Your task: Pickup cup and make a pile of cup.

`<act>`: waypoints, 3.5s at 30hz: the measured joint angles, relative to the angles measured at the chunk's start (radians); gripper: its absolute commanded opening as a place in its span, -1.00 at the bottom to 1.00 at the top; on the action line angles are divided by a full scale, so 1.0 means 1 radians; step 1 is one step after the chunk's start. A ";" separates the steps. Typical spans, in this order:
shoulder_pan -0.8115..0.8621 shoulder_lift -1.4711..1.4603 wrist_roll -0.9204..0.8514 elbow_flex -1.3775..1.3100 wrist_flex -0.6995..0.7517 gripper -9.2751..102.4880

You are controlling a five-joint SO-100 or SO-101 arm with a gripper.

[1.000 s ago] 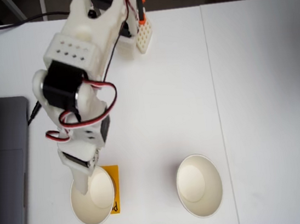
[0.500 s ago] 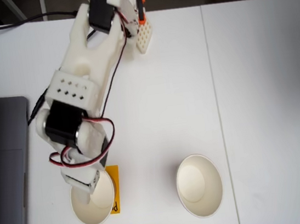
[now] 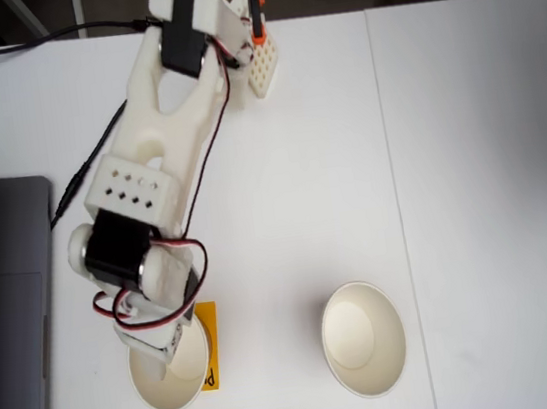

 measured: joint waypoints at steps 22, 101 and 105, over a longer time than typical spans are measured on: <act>0.000 -0.006 0.000 0.037 0.000 -0.28; -0.002 -0.225 0.003 -0.143 0.000 -0.96; -0.002 -0.183 0.002 -0.143 0.000 -0.96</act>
